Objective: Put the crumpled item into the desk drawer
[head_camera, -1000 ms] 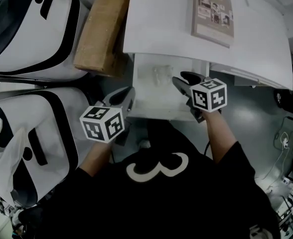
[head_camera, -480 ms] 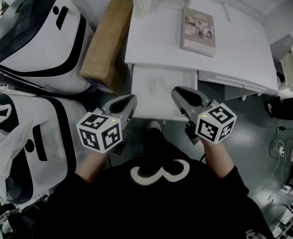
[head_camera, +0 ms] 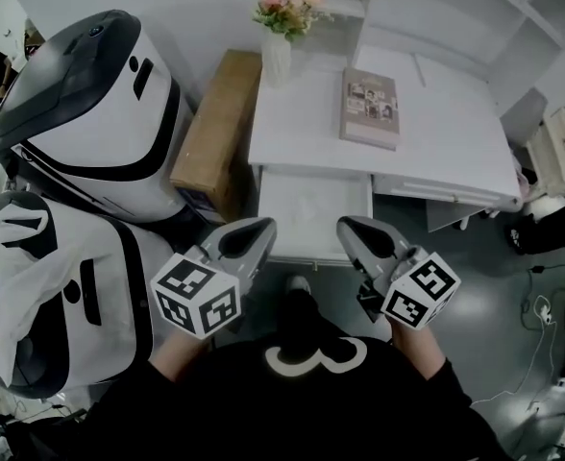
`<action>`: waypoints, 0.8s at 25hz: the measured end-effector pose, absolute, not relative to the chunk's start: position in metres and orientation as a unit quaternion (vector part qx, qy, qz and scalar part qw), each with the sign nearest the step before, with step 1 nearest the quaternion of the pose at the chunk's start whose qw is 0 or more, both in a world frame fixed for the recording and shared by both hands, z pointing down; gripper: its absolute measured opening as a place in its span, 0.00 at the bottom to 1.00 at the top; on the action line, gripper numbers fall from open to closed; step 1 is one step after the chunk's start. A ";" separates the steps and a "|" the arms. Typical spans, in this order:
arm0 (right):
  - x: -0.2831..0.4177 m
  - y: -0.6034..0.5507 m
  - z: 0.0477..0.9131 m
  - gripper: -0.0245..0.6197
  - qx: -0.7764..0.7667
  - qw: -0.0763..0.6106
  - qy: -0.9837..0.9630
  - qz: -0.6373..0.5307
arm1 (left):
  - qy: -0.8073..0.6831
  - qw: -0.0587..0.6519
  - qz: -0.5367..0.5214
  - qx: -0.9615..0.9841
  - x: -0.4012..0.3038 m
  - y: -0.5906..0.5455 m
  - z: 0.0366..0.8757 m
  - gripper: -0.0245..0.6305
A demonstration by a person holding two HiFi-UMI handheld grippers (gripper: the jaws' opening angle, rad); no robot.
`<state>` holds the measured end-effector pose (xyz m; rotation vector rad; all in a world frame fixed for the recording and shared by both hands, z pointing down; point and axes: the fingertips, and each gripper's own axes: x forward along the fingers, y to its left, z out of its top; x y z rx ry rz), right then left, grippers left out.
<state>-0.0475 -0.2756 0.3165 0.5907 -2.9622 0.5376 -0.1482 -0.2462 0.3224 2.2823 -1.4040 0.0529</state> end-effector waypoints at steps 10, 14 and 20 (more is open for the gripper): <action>-0.036 -0.253 0.297 0.04 0.204 0.017 -0.966 0.158 | -0.488 0.199 0.011 0.850 -0.131 -0.232 0.298 0.05; -0.036 -0.254 0.299 0.04 0.212 0.027 -0.965 0.153 | -0.486 0.200 0.012 0.851 -0.131 -0.233 0.298 0.05; -0.037 -0.260 0.301 0.04 0.215 0.040 -0.964 0.149 | -0.486 0.211 0.015 0.848 -0.131 -0.242 0.298 0.05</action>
